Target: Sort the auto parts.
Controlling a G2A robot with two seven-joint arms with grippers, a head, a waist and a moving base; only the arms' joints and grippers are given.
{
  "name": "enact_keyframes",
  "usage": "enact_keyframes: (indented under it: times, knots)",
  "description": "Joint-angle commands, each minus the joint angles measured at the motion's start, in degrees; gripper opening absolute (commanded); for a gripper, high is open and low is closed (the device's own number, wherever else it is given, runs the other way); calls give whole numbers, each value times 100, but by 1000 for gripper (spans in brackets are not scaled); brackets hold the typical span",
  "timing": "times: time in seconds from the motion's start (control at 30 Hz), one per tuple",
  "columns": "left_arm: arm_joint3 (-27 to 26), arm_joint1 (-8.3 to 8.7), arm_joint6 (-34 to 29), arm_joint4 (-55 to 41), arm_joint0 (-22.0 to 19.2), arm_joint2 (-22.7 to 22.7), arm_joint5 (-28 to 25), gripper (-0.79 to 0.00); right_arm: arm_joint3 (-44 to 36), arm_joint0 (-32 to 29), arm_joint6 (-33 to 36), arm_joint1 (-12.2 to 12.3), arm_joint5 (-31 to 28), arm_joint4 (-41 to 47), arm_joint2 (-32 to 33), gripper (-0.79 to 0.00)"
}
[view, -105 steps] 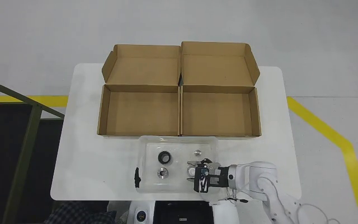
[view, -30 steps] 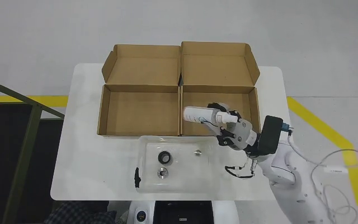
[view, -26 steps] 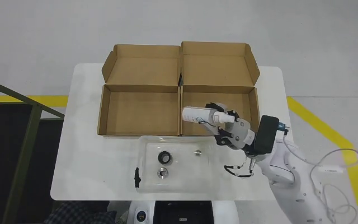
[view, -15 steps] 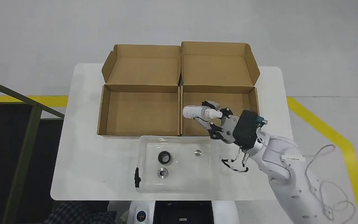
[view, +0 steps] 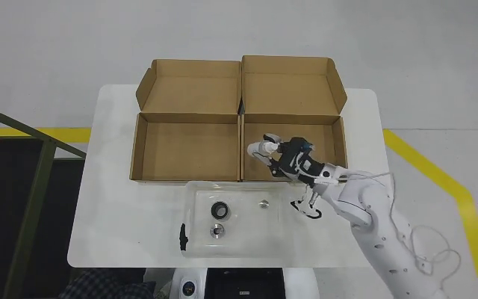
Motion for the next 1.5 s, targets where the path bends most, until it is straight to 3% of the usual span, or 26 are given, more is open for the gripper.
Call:
enact_keyframes:
  times: [0.0,0.8,0.87,1.0,1.07,1.1,1.13,1.47]
  knots:
    - [0,0,0,0,0,0,0,0,103,104,78,-17,50,-63,-97,-785]
    - [0,0,0,0,0,0,0,0,1737,1354,801,-283,319,-168,-985,-785]
    - [0,0,0,0,0,0,0,0,1825,1389,822,-300,320,-173,-1044,-705]
    - [0,0,0,0,0,0,0,0,1984,1462,801,-335,332,-154,-1126,-628]
    - [0,0,0,0,0,0,0,0,2033,1484,785,-350,340,-149,-1156,-508]
    - [0,0,0,0,0,0,0,0,2055,1492,780,-356,352,-144,-1164,-409]
    - [0,0,0,0,0,0,0,0,2066,1500,775,-361,361,-138,-1169,0]
    - [0,0,0,0,0,0,0,0,1467,1316,781,-311,550,-378,-894,0]
